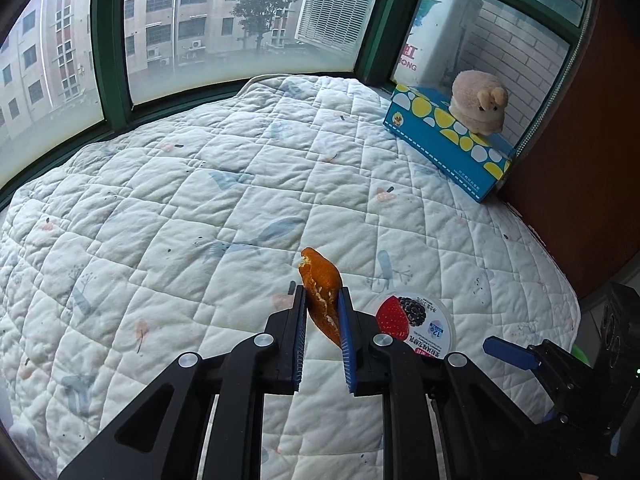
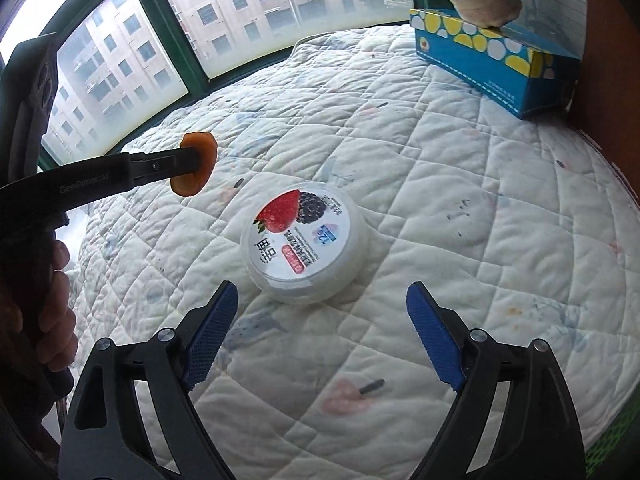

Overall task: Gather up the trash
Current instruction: 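Grasp the strawberry-label yogurt cup with the right tool while the left tool holds the peel, then carry the peel and yogurt cup to the wastebasket and open both tools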

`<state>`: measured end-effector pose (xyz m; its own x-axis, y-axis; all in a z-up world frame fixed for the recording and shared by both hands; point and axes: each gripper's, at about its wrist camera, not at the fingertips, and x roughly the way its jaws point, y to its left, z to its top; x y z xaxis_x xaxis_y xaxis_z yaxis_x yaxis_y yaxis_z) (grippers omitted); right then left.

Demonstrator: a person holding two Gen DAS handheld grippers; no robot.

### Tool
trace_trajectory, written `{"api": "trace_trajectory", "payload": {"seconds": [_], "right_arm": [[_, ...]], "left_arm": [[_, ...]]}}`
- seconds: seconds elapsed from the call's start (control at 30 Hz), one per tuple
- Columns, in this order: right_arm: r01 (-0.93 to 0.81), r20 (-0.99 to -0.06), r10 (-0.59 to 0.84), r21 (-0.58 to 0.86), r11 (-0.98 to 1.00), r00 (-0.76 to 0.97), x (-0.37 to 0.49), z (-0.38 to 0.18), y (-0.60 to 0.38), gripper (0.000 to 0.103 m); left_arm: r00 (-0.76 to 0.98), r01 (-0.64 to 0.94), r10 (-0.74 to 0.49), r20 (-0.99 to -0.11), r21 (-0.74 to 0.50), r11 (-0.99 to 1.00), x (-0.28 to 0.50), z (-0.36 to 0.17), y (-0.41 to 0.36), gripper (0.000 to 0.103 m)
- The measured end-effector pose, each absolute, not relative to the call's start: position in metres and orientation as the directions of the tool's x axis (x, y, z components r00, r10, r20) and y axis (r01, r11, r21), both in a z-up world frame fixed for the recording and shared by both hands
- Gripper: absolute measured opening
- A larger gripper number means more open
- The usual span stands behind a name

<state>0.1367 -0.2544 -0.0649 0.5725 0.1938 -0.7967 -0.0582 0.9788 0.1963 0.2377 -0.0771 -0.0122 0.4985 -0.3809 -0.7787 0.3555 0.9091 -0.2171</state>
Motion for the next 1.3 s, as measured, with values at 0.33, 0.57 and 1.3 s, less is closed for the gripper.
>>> {"api": "trace_trajectory", "payload": {"seconds": [0.33, 0.57, 1.3], "right_arm": [[-0.071, -0.827, 0.161, 0.146, 0.987, 0.538, 0.171, -0.082, -0.232, 0.093], [-0.062, -0.836, 0.13, 0.115, 0.991, 0.533, 0.177, -0.093, -0.227, 0.087], [0.069, -0.784, 0.073, 0.146, 0.987, 0.617, 0.048, -0.042, -0.287, 0.084]], "left_arm": [[0.488, 0.336, -0.382, -0.785, -0.236, 0.912, 0.238, -0.02, -0.064, 0.015], [0.476, 0.335, -0.384, -0.791, -0.241, 0.911, 0.233, -0.025, -0.066, 0.015], [0.42, 0.504, -0.485, -0.767, -0.248, 0.828, 0.136, -0.004, -0.138, 0.015]]}}
